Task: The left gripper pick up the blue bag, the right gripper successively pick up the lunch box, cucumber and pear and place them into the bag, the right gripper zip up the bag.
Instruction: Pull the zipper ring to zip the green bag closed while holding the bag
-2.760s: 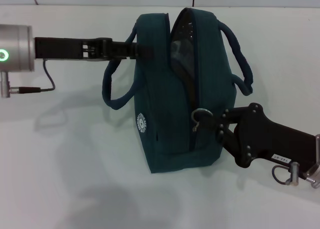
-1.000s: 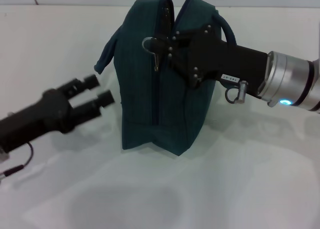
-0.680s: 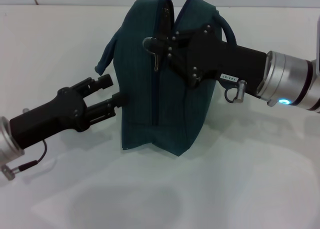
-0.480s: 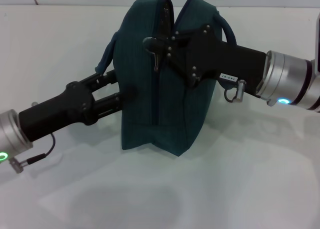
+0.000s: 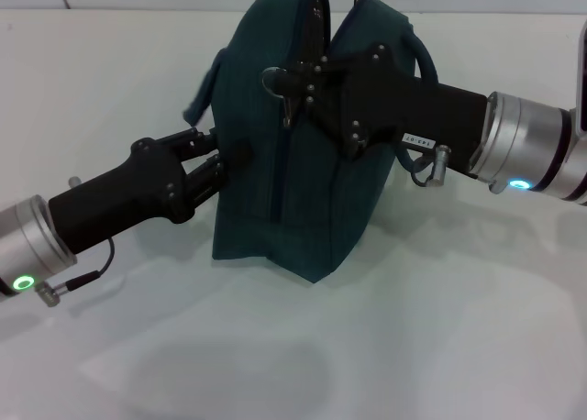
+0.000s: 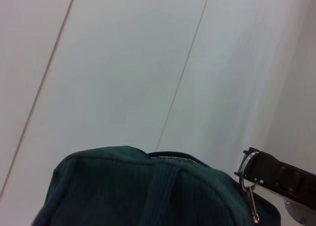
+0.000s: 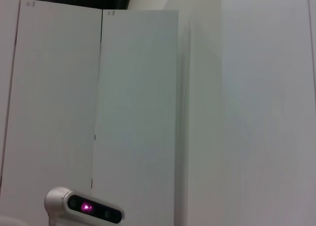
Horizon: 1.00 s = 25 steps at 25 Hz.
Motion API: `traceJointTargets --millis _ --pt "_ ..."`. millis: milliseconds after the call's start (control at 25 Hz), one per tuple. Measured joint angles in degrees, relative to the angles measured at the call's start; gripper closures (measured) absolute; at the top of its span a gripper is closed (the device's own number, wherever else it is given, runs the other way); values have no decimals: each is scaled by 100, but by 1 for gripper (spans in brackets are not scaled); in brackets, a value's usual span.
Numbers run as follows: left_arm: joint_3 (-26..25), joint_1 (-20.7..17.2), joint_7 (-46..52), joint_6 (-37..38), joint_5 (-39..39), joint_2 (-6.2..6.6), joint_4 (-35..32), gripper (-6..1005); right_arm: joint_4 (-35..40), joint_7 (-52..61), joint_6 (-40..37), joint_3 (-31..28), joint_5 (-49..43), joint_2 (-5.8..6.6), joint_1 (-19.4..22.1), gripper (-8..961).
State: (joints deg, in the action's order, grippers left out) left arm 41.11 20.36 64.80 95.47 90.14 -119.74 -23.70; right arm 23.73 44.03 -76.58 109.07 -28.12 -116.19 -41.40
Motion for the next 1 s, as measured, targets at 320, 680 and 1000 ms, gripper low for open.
traceJointTargets --millis 320,680,1000 --pt "16 69 134 13 37 26 28 749 0 0 0 -2 7 0 21 913" --pt "38 132 193 4 451 38 32 940 5 0 -80 -81 92 0 58 911" --pt "40 92 163 -2 716 38 11 941 56 -3 -132 -205 137 -1 137 909"
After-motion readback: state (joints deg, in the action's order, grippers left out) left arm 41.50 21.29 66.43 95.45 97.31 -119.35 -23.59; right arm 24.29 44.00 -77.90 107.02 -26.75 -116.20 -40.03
